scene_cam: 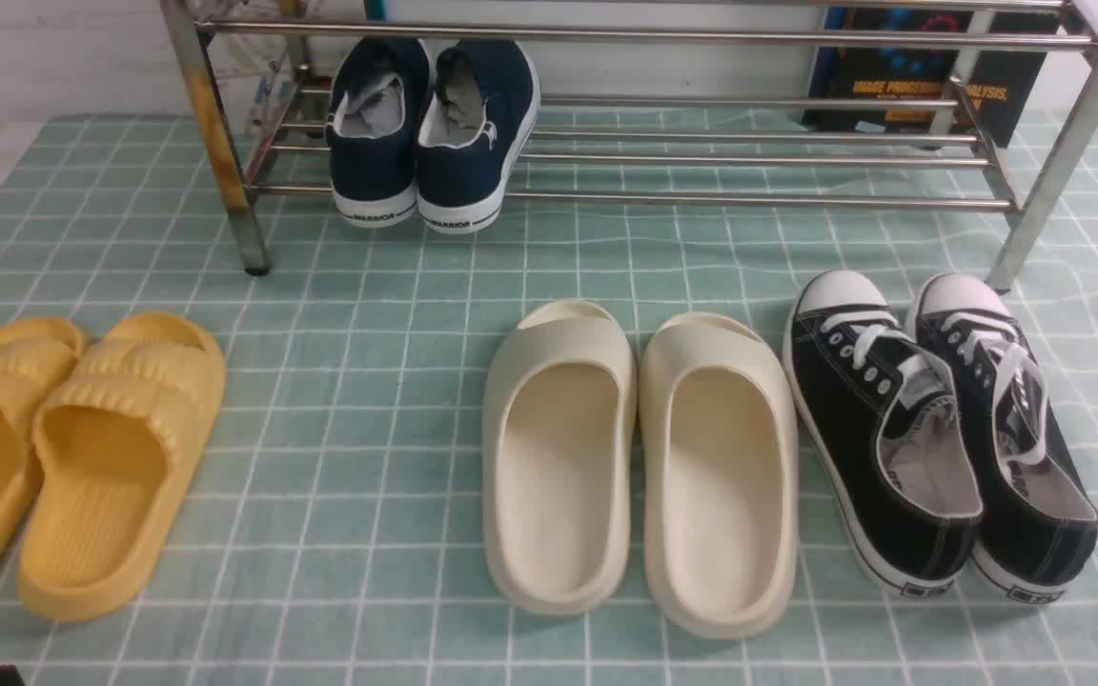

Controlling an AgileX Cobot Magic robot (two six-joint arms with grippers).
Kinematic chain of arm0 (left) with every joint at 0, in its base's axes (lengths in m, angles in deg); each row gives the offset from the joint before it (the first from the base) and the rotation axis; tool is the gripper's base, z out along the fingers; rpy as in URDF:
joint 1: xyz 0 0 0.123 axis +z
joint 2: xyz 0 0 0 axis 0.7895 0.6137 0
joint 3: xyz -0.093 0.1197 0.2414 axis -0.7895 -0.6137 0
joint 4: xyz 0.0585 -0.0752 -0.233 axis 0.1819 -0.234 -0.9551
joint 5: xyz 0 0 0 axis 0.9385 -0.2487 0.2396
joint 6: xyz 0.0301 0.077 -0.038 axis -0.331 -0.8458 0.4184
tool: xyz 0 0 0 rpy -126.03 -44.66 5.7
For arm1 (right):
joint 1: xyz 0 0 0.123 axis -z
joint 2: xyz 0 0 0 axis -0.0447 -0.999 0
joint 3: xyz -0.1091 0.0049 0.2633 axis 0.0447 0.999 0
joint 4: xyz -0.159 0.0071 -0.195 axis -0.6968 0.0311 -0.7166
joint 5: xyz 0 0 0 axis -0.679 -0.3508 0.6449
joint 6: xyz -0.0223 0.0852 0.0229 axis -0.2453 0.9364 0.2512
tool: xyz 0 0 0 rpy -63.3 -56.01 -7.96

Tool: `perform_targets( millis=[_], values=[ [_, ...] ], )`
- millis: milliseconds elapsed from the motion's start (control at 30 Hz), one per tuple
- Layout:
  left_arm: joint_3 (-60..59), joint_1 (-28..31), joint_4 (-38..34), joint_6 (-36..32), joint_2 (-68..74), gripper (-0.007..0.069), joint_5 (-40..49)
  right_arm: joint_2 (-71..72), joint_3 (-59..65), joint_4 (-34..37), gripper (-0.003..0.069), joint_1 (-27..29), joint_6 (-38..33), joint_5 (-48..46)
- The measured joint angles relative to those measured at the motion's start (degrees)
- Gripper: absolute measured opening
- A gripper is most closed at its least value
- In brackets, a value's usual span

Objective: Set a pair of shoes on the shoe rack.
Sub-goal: Use the right arm to grab the shoe closest to it

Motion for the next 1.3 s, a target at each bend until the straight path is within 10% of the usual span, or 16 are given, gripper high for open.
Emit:
perform_targets(
  millis=[733,1000,1300],
  values=[
    [0.00,0.00,0.00,0.00,0.00,0.0004,0.00,0.00,0.16,31.37,0.0239,0.00,29.52,-0.81],
    [0.00,0.00,0.00,0.00,0.00,0.0010,0.00,0.00,-0.01,24.99,0.0239,0.00,24.94,-1.06],
    [0.00,0.00,0.00,0.00,0.00,0.0020,0.00,-8.45,-20.83,20.20,0.0122,0.00,0.26,-7.76]
  ],
)
